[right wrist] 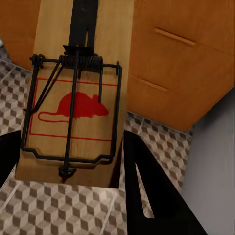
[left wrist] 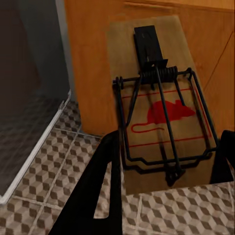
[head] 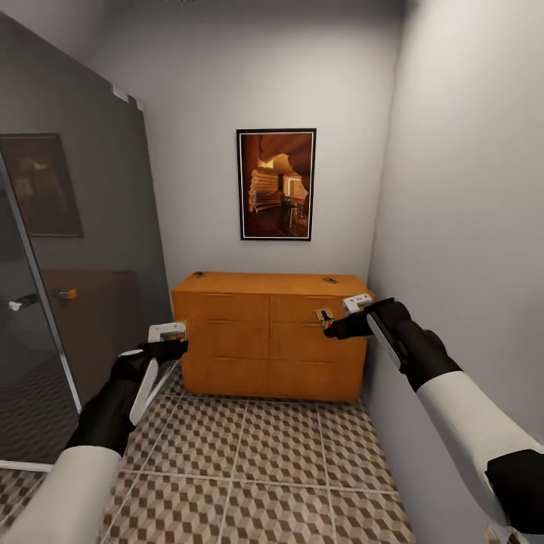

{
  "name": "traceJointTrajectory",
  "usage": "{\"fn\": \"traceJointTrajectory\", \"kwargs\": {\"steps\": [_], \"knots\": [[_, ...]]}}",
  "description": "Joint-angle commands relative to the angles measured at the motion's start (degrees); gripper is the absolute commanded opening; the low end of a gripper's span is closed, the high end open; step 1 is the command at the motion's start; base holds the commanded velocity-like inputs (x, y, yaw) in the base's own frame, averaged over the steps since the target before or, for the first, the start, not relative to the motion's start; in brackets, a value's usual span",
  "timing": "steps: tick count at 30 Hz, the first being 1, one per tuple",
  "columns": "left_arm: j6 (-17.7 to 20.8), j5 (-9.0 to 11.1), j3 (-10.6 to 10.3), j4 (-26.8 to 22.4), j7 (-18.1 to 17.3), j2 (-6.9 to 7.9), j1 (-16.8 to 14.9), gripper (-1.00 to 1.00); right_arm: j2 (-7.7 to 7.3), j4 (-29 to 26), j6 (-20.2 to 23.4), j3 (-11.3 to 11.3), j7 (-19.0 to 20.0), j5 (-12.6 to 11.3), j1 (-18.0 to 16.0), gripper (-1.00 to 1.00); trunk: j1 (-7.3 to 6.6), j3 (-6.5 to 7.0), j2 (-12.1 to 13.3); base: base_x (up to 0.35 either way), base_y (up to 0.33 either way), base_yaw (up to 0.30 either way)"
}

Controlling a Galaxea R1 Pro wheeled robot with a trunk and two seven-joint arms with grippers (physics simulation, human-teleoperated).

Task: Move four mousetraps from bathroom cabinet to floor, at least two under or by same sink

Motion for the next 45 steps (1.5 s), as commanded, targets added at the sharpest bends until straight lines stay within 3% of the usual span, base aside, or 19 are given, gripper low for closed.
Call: {"fn": "traceJointTrajectory", "kwargs": {"steps": [1, 7, 14, 19, 21, 25, 26, 29, 37, 38, 45], "knots": [[0.1, 0.3, -0.1, 0.8, 0.5, 0.14, 0.0, -1.00, -0.03, 0.0, 0.3, 0.2, -0.2, -0.6, 0.1, -1.00, 0.00, -0.07, 0.0, 0.000, 0.000, 0.275], [-3.4, 0.3, 0.0, 8.3, 0.4, 0.65, 0.1, -1.00, 1.63, 0.5, 0.0, 0.2, -0.4, -0.3, 2.9, -1.00, 0.00, -0.07, 0.0, 0.000, 0.000, 0.276], [-10.7, 0.7, 0.0, 17.1, 0.3, 0.69, 0.1, -1.00, 4.84, 0.8, -1.1, 0.2, -0.9, 0.1, 7.8, -1.00, 0.00, -0.07, 0.0, 0.000, 0.000, 0.269], [-13.0, 0.8, 0.0, 23.7, 0.5, 0.55, 0.1, -1.00, 5.45, 2.7, -2.0, 0.2, -1.0, 0.1, 11.9, -1.00, 0.00, -0.07, 0.0, 0.000, 0.000, 0.098], [-14.6, 0.9, 0.0, 27.0, 0.6, 0.47, 0.1, -1.00, 5.55, 6.9, -4.7, 0.2, -1.0, 0.1, 14.5, -1.00, 0.00, -0.07, 0.0, 0.000, 0.000, 0.024], [-18.0, 1.1, 0.0, 32.9, 0.5, 0.42, 0.2, -1.00, 5.83, 17.2, -11.6, 0.2, -1.0, 0.2, 16.2, -1.00, 0.00, -0.07, 0.0, 0.000, 0.000, 0.009], [-21.4, 1.1, 0.1, 38.7, 0.4, 0.41, 0.2, -1.00, 7.19, 24.8, -18.0, 0.3, -1.0, 0.3, 16.6, -1.00, 0.00, -0.07, 0.0, 0.000, 0.000, 0.002], [-25.9, 1.1, 0.2, 45.5, 0.3, 0.44, 0.2, -1.00, 9.40, 31.6, -24.2, 0.3, -1.2, 0.5, 16.7, -1.00, 0.00, -0.07, 0.0, 0.000, 0.000, 0.001], [-31.4, 1.3, 0.5, 55.0, 0.2, 0.78, 0.2, -1.00, 11.10, 37.1, -27.7, 0.3, -2.2, 0.3, 16.8, -1.00, 0.00, -0.07, 0.0, 0.000, 0.000, 0.000], [-33.1, 1.8, 0.5, 57.0, 0.2, 0.92, 0.2, -1.00, 11.22, 38.1, -28.0, 0.3, -2.3, 0.3, 16.8, -1.00, 0.00, -0.07, 0.0, 0.000, 0.000, 0.000], [-36.1, 4.9, 0.5, 58.8, 0.0, 1.19, 0.2, -1.00, 11.24, 39.6, -28.1, 0.2, -2.4, 0.2, 16.8, -1.00, 0.00, -0.07, 0.0, 0.000, 0.000, 0.000]]}}
